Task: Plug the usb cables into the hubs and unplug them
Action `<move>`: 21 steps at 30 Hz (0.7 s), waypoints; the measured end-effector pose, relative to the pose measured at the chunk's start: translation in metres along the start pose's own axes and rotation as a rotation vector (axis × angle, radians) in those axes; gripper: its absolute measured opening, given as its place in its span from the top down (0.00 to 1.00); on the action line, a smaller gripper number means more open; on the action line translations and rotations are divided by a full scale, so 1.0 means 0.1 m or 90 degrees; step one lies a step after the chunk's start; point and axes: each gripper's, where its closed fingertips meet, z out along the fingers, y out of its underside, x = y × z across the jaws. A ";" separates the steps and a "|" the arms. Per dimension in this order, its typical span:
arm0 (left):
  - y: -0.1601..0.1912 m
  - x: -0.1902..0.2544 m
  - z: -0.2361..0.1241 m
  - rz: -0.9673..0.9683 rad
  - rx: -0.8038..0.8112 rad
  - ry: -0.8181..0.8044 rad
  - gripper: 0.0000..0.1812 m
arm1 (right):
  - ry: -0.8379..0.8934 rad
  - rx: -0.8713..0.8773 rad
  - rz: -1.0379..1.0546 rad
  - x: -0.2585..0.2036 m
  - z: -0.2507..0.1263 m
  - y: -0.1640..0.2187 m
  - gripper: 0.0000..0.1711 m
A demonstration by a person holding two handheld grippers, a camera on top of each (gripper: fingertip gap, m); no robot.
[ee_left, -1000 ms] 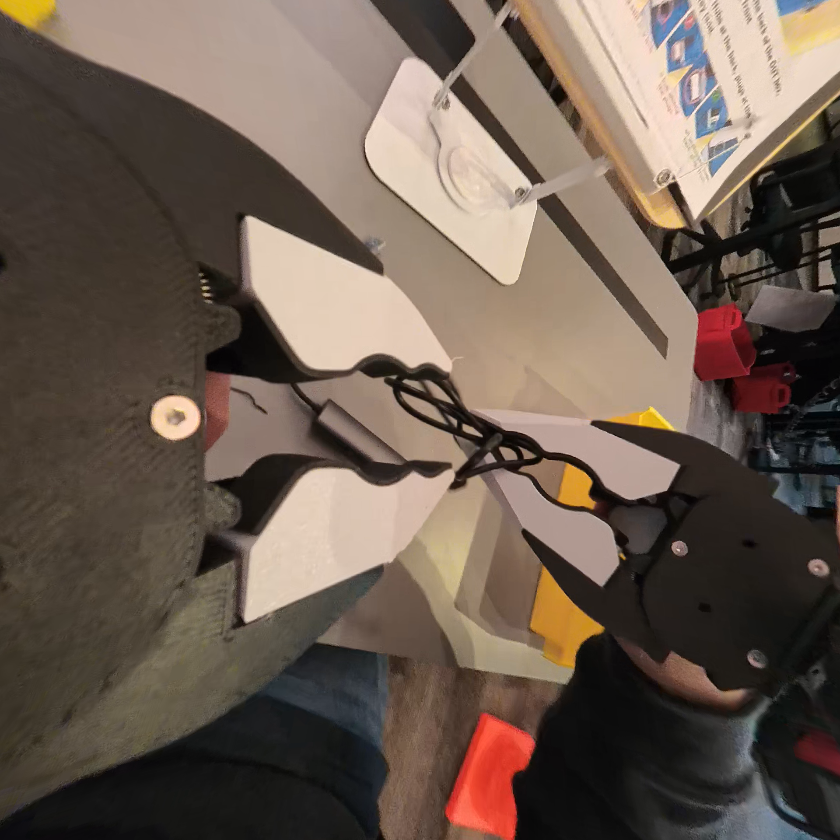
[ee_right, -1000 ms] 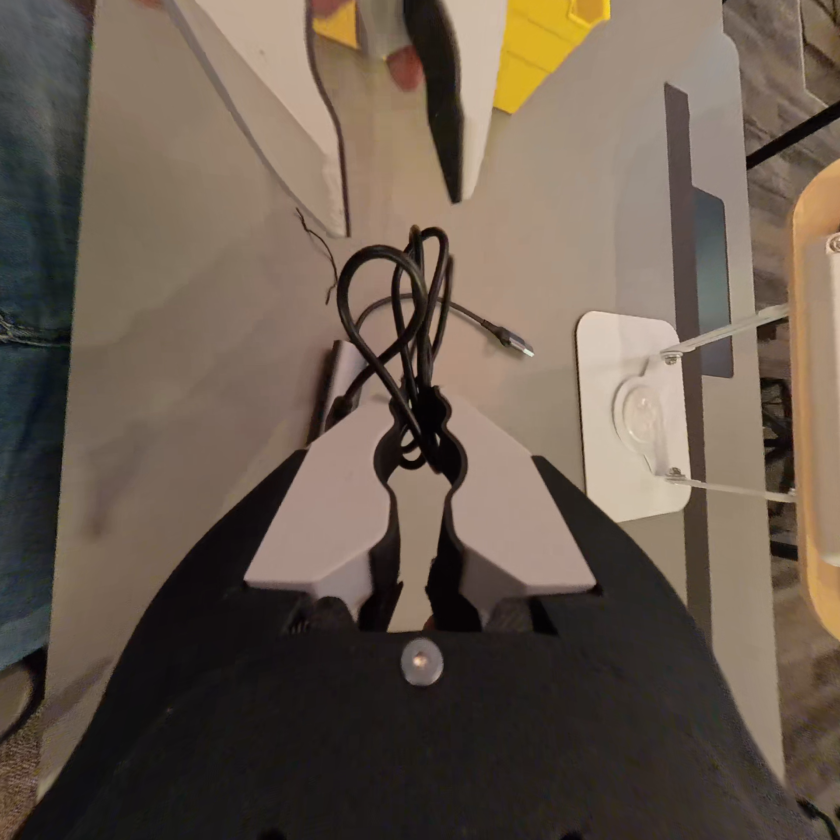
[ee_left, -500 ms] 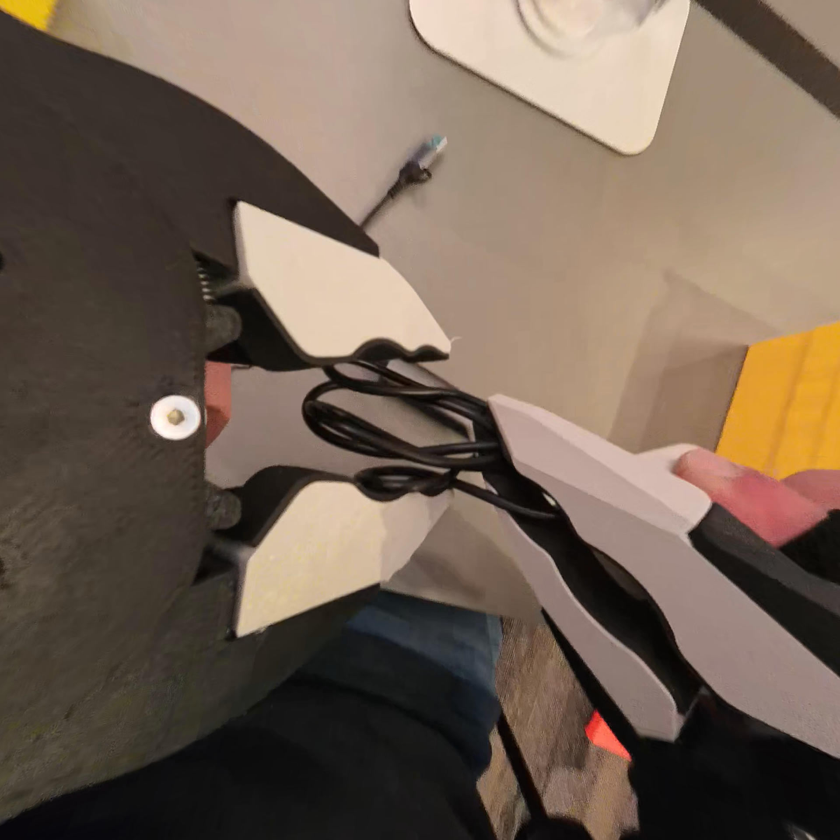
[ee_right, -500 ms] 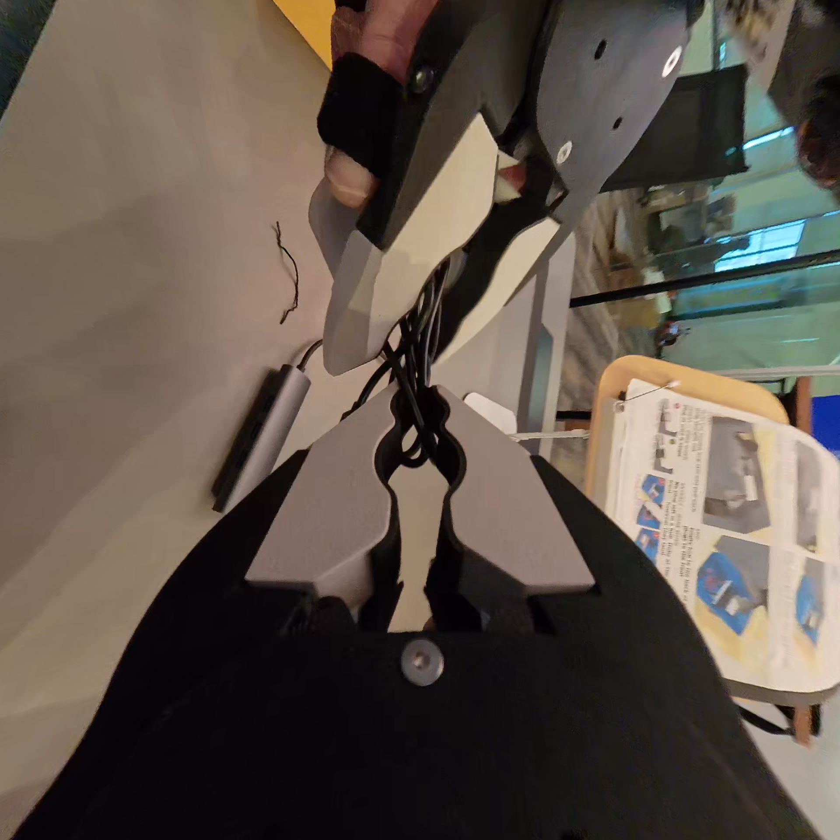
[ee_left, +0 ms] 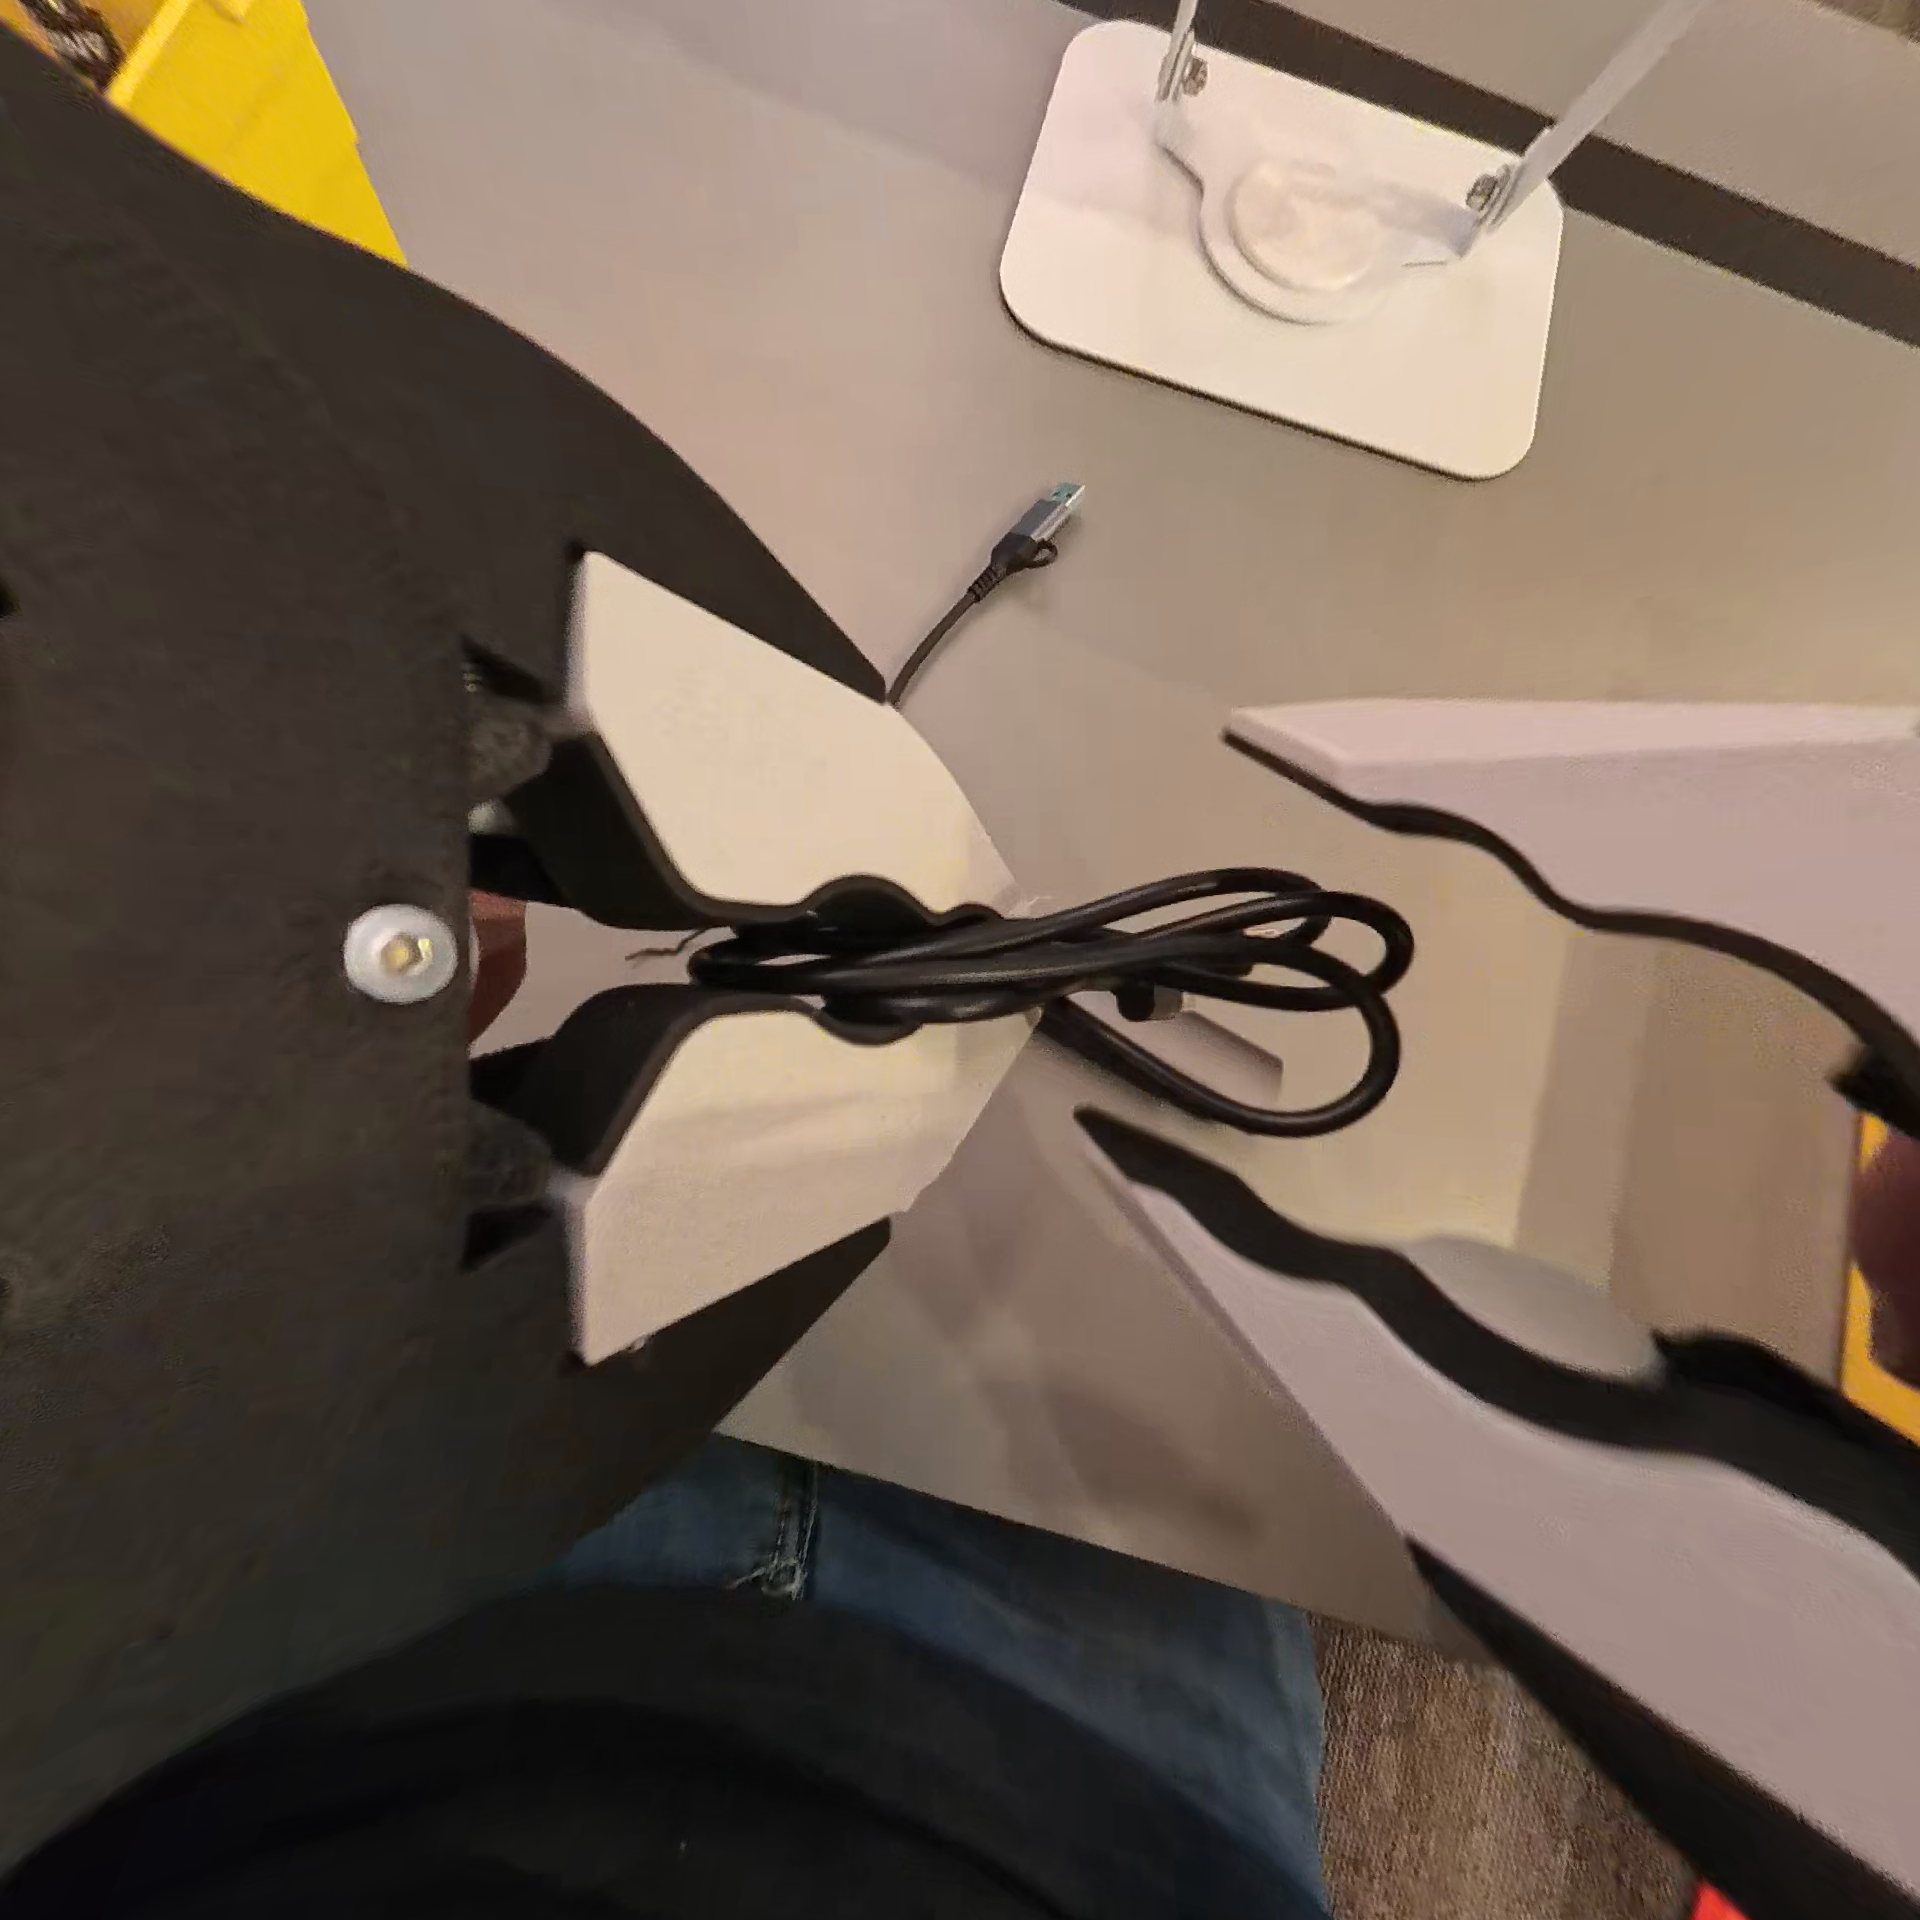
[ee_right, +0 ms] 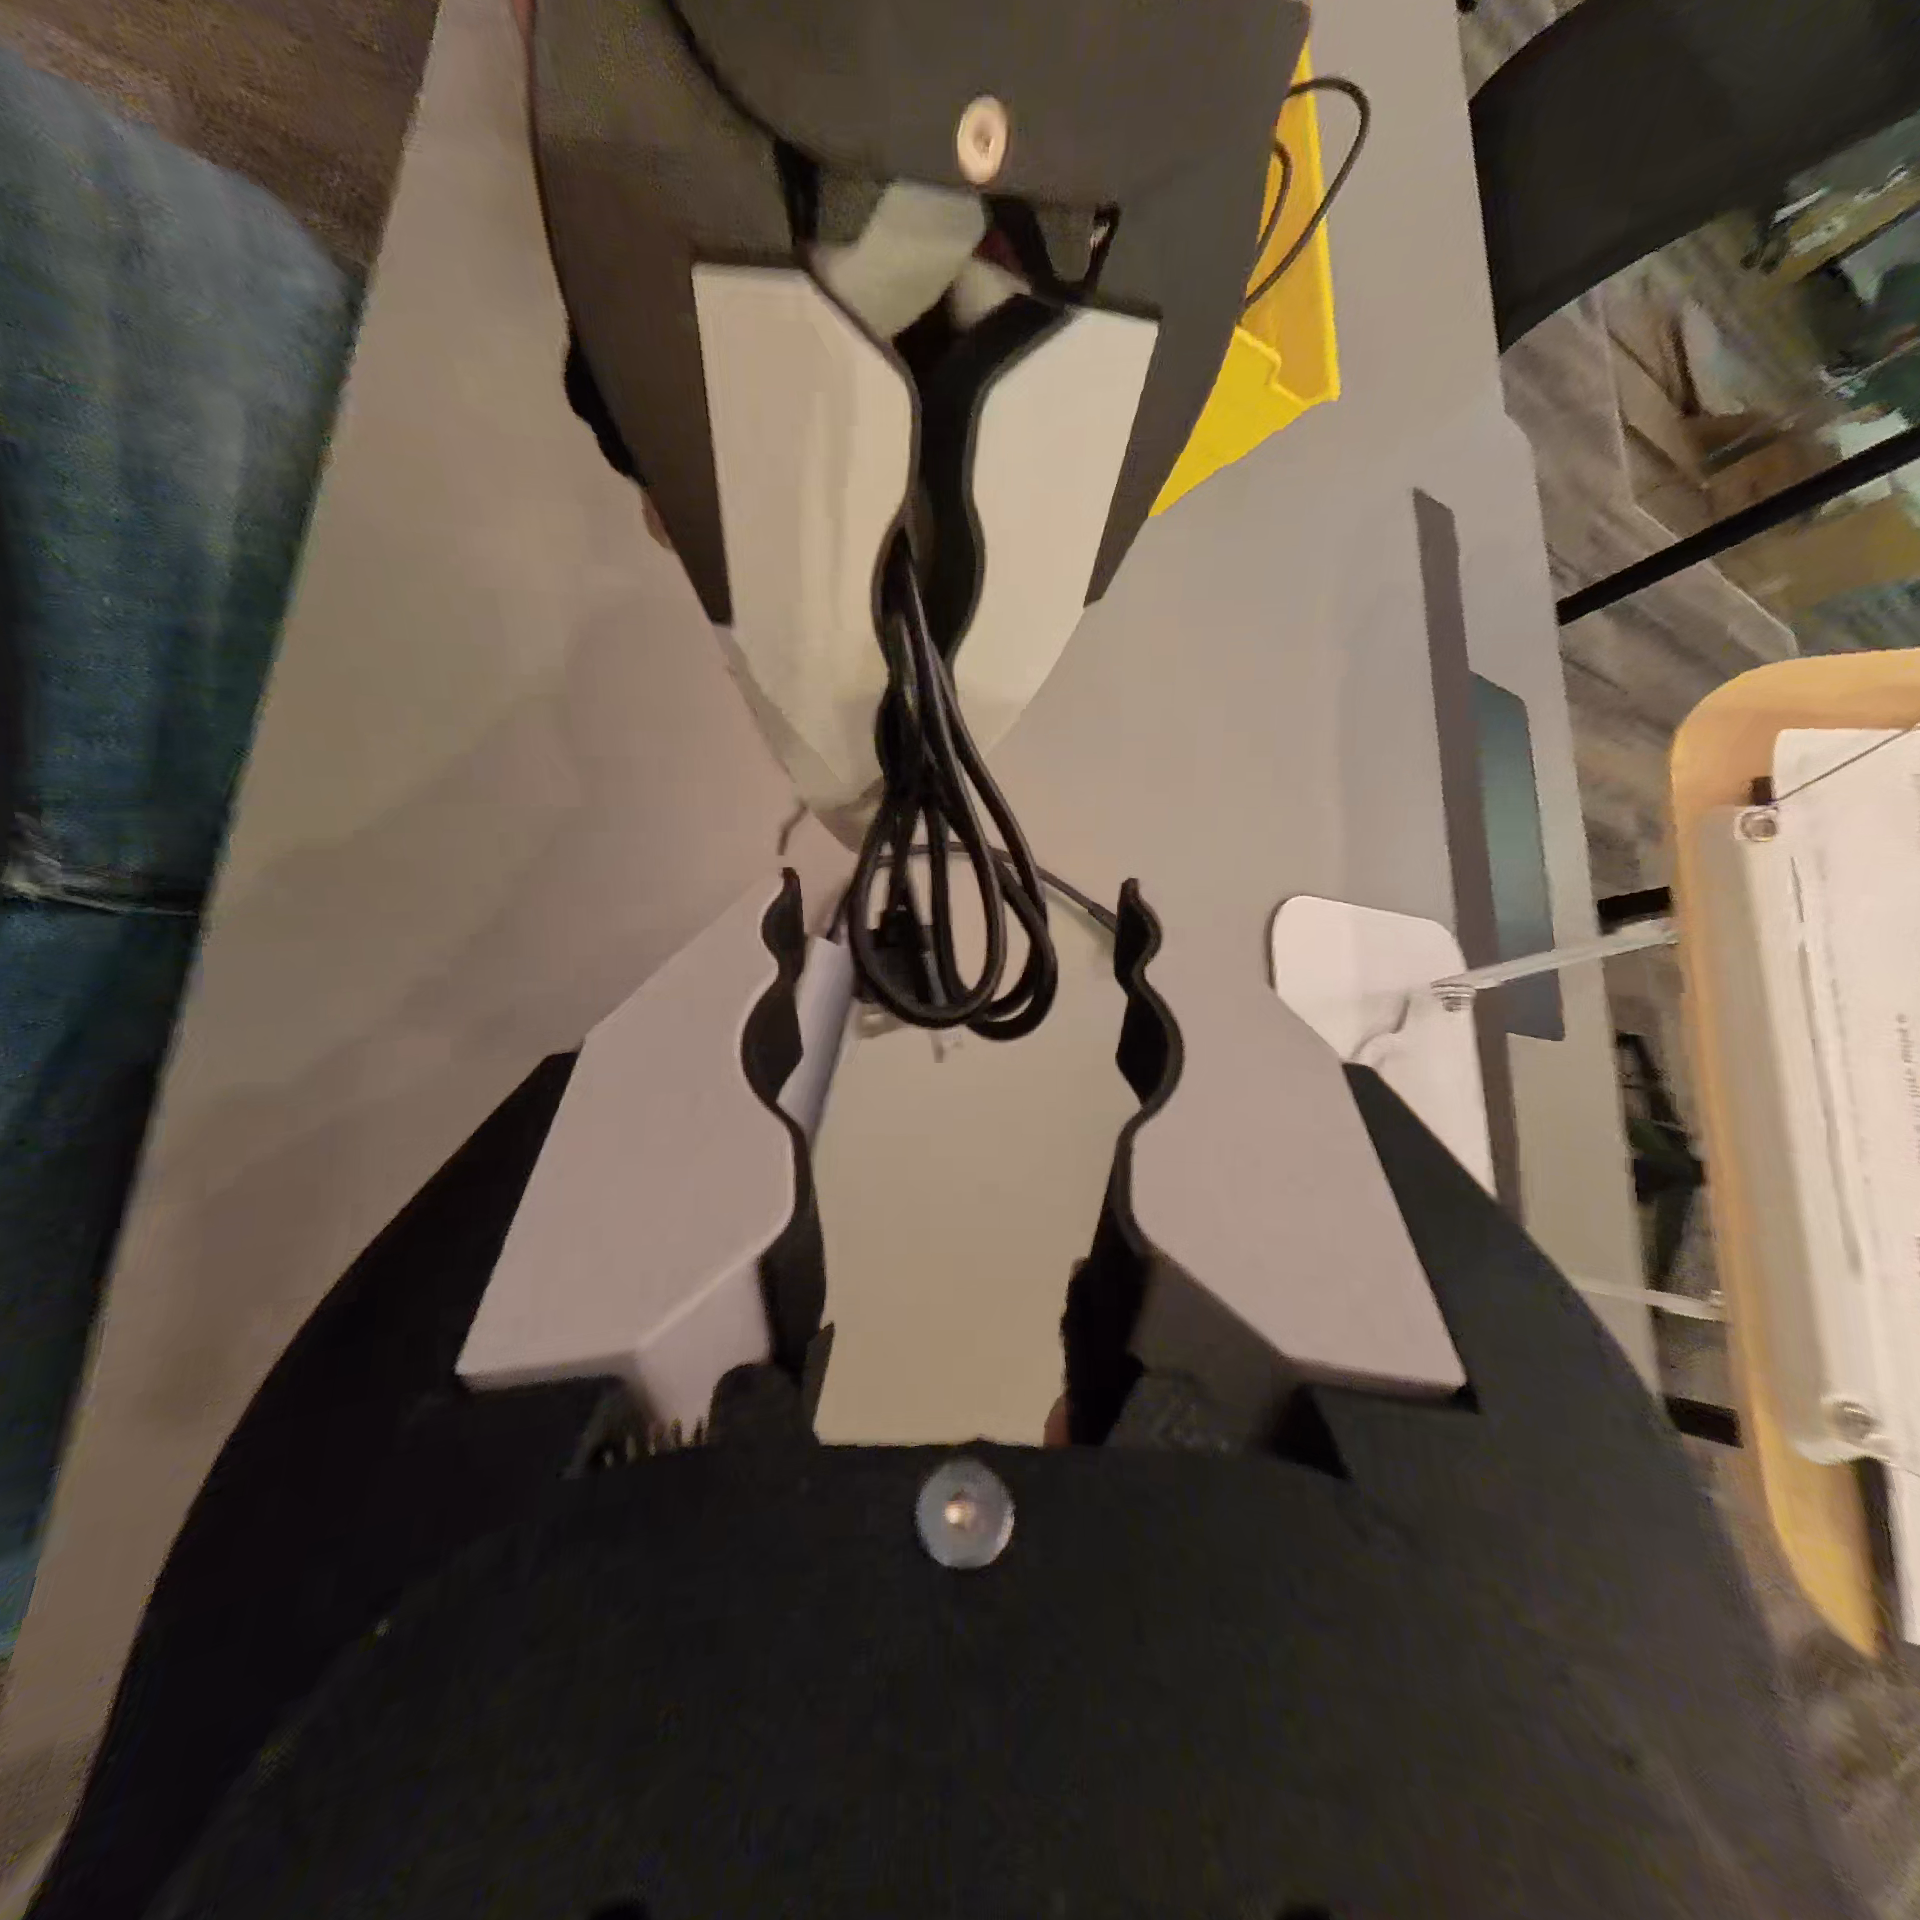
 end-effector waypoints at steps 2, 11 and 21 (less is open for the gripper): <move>-0.05 0.08 -0.03 -0.038 0.024 0.055 0.97 | 0.033 -0.009 -0.070 0.02 0.04 0.02 0.65; -0.15 0.18 -0.08 -0.284 0.100 0.304 0.97 | 0.239 -0.138 -0.303 0.21 0.09 0.11 0.85; -0.09 0.00 -0.06 -0.158 0.101 0.127 0.76 | 0.126 -0.113 -0.168 0.17 0.13 0.23 0.93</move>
